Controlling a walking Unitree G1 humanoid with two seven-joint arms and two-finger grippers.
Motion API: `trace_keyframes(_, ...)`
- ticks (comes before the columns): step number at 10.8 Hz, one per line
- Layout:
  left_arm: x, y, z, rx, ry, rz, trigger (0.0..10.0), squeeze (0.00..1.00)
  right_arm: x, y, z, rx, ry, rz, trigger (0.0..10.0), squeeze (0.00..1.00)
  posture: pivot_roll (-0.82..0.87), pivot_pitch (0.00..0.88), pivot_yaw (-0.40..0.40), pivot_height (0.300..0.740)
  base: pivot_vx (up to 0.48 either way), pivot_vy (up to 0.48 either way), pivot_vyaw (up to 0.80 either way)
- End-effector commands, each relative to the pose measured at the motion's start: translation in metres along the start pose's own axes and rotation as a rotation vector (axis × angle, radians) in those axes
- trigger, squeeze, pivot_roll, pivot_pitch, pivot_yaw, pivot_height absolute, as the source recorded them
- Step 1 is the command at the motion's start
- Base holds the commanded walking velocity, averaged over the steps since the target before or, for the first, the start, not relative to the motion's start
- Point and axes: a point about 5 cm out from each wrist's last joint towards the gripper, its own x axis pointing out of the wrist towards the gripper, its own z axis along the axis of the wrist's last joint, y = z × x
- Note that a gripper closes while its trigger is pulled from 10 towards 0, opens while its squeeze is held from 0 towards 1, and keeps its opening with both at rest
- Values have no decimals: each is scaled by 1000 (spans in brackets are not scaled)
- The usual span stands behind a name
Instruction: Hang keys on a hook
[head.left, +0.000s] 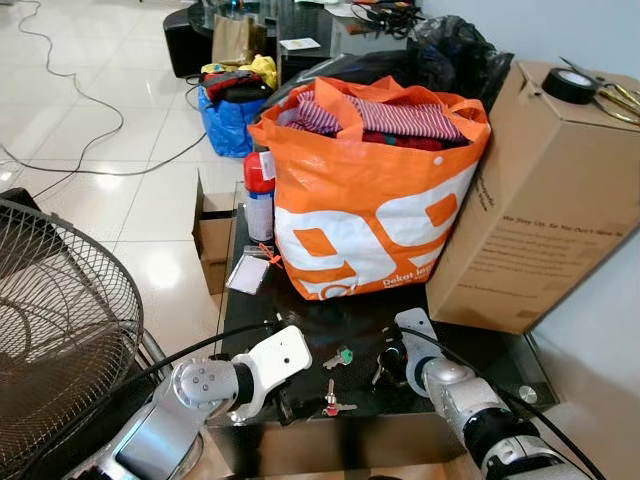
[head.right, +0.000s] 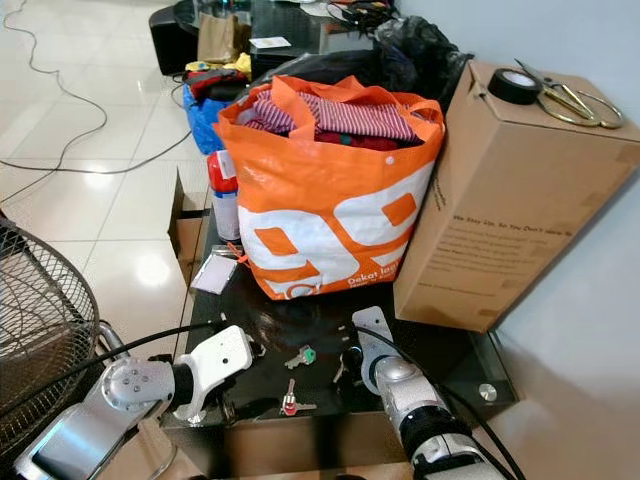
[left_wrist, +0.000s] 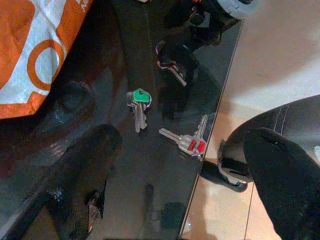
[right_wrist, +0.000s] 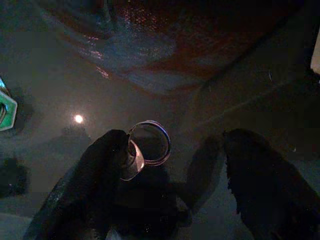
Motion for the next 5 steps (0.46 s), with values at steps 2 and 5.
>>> trace_keyframes(2,-2,-3,3,3,-5,-10,10000,0,1,1,-15,59,55,8,0,0,-155,0,-87,740,0,0,0)
trace_keyframes(5,-1,-4,4,3,-4,-16,10000,0,1,2,-16,82,48,17,0,0,-159,0,-85,740,0,0,0)
